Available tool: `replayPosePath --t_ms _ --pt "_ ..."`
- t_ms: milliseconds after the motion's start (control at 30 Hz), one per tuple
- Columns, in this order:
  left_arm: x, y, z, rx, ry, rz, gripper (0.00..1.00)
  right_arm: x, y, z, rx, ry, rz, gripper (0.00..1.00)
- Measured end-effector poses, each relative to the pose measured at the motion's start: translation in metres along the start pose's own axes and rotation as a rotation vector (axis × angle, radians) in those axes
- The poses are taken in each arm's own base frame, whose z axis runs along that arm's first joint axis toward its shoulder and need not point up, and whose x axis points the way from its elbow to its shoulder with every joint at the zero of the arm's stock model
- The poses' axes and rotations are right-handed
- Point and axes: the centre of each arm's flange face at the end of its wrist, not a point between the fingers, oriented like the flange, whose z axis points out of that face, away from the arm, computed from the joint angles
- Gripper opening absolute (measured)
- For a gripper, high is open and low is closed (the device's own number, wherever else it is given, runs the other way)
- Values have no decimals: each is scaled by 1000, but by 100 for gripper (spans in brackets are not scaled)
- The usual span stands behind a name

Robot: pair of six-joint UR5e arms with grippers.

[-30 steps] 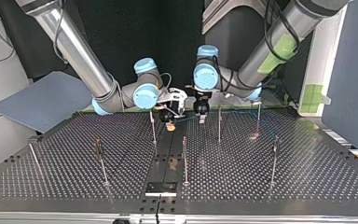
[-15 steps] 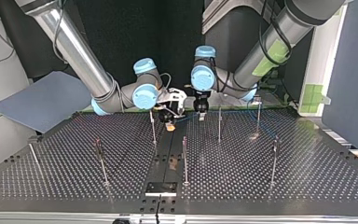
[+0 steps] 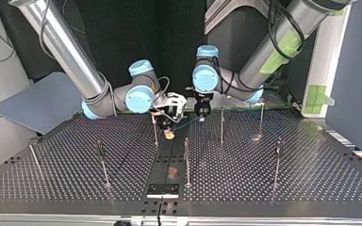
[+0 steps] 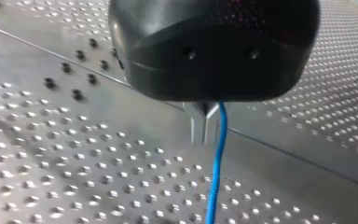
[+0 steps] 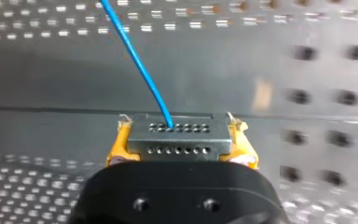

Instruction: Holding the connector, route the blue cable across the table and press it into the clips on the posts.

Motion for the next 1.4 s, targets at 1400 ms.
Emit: replayPosePath --t_ms 1400 --pt "-181 -46 -97 102 -226 -64 0 163 -13 -143 66 117 30 0"
